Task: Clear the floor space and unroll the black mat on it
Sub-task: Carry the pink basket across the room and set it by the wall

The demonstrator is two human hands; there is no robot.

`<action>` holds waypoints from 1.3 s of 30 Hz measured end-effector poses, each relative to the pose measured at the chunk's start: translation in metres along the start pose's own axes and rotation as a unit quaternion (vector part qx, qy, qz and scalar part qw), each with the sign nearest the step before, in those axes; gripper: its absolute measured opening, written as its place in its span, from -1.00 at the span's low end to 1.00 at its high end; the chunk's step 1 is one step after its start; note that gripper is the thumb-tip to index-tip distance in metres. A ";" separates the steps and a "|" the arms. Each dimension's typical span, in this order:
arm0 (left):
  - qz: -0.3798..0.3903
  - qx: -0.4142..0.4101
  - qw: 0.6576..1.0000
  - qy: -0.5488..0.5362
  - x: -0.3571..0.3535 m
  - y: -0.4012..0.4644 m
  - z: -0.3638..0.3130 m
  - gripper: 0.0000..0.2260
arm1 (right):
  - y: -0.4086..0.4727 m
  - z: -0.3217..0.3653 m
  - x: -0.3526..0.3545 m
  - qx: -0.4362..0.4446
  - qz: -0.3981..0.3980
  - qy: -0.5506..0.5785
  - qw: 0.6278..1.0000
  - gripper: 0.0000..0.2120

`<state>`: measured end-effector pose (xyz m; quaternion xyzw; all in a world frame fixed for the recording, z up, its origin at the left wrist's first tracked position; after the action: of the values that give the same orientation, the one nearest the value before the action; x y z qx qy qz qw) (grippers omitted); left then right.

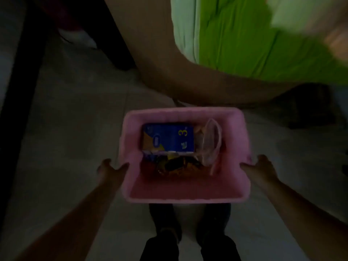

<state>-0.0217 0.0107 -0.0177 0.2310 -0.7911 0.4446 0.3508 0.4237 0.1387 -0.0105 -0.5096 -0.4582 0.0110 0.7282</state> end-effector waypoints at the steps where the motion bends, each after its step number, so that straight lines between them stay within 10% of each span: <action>1: -0.007 0.004 1.000 -0.006 -0.006 0.011 0.003 -0.25 | 0.011 0.004 -0.003 0.002 -0.006 0.019 1.000 -0.24; 12: -0.039 -0.020 0.999 0.023 -0.060 0.066 0.019 -0.57 | 0.078 0.012 -0.033 -0.004 0.003 0.073 0.997 -0.47; 18: -0.071 -0.047 0.996 0.025 -0.030 0.053 0.010 -0.36 | 0.065 0.017 -0.018 0.004 -0.068 0.049 0.996 -0.37; 39: 0.086 -0.051 0.994 0.037 0.249 -0.252 -0.123 -0.39 | -0.297 -0.152 0.202 -0.071 -0.126 0.192 0.971 -0.38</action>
<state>0.0306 -0.0215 0.3522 0.1267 -0.8163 0.4403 0.3518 0.5106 -0.0174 0.3362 -0.4911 -0.3695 -0.2114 0.7600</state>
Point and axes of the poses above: each hand's wrist, its own y-axis towards the middle knuckle, its own x-axis out of the back of the hand, z = x × y, the point moved 3 cm from there along y, towards the middle knuckle, and after that the axes turned 9 degrees about -x, right-handed, at the moved point
